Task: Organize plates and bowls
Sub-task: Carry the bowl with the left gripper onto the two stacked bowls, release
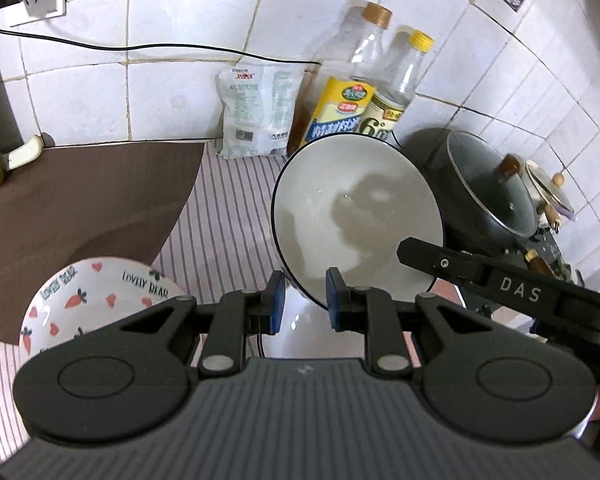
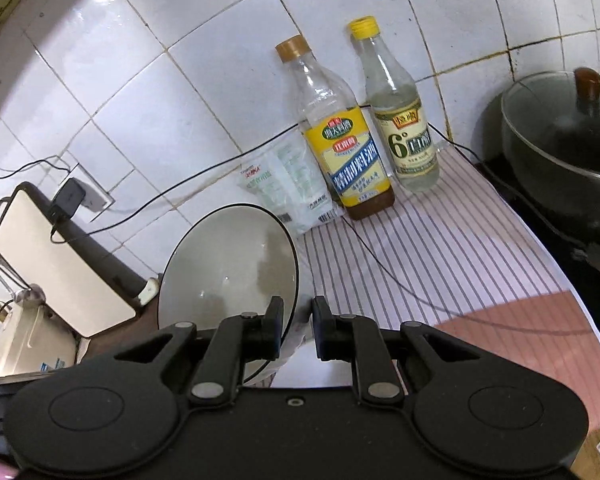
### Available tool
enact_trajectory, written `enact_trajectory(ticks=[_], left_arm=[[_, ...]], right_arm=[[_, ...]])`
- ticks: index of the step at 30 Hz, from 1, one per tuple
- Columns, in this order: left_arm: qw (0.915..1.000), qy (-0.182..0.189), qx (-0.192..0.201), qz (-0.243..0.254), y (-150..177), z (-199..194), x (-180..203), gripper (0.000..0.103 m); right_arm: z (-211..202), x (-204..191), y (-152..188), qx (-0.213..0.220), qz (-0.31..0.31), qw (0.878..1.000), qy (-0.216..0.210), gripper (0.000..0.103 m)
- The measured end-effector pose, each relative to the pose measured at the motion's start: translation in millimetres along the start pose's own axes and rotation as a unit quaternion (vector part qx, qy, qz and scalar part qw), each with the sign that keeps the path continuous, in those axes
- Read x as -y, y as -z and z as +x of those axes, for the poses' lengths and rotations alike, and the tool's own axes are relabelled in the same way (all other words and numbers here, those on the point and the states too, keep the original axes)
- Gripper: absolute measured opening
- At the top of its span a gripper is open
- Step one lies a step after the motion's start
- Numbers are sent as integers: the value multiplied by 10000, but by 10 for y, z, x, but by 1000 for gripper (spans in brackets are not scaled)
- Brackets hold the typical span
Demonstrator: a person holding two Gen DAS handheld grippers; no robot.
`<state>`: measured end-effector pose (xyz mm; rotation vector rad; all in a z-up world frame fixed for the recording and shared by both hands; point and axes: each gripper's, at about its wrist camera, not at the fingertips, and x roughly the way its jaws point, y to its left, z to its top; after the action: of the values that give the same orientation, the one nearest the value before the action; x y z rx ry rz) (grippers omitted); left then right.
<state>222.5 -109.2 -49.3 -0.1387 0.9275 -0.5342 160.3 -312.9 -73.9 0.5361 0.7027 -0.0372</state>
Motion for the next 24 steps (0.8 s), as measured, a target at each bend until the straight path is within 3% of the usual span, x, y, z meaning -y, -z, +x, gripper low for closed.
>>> enact_trajectory(ticks=[13,24], left_arm=[[9987,-9,-460,-213,494,125,-33,20],[9963,15,-768,-393,629,348,-134,20]], right_arm=[[-80,90,395,-172,-320,9992,180,19],[35,-1,565,-170,-923,9941,543,19]])
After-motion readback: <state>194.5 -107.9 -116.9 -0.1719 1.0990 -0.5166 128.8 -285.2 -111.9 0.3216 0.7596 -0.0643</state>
